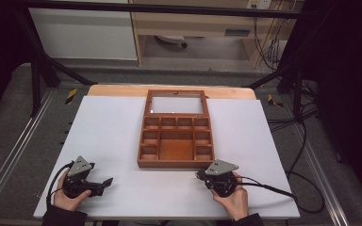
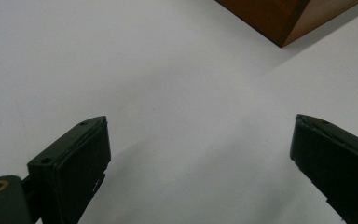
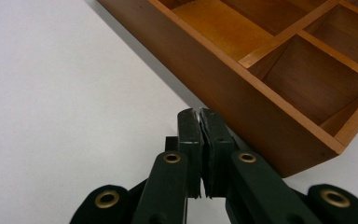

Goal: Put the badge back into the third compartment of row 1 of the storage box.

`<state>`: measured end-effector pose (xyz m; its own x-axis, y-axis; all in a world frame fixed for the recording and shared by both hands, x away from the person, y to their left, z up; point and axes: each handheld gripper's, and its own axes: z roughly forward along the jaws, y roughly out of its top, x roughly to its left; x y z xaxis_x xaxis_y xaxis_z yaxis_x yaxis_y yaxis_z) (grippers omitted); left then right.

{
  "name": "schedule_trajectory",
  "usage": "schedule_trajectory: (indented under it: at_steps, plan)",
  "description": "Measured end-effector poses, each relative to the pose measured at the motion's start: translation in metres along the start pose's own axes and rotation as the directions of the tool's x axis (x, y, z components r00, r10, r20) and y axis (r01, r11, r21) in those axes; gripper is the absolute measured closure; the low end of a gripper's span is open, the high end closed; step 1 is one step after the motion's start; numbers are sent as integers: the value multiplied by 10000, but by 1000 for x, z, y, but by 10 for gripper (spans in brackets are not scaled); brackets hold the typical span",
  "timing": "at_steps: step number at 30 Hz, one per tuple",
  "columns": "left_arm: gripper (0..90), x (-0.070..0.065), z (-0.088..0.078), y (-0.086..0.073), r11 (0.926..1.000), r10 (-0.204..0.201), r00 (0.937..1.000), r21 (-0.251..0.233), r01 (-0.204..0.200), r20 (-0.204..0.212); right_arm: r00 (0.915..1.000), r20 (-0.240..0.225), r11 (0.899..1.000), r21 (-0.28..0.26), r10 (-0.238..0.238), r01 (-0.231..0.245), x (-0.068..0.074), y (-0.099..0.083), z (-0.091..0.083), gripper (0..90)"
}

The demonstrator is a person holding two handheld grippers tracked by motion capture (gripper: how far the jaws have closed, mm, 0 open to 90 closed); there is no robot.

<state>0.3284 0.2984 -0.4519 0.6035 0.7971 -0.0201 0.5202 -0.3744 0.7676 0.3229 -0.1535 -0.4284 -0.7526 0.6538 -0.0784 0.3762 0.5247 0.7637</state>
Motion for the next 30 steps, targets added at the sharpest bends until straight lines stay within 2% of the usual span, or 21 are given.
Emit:
schedule_trajectory:
  at_steps: [30]
  plan:
    - [47, 0, 0, 0, 10000, 6, 10000, 18, -6, 3, 9991, -190, 9987, -315, 387, -393, -6, 6, -16, 880]
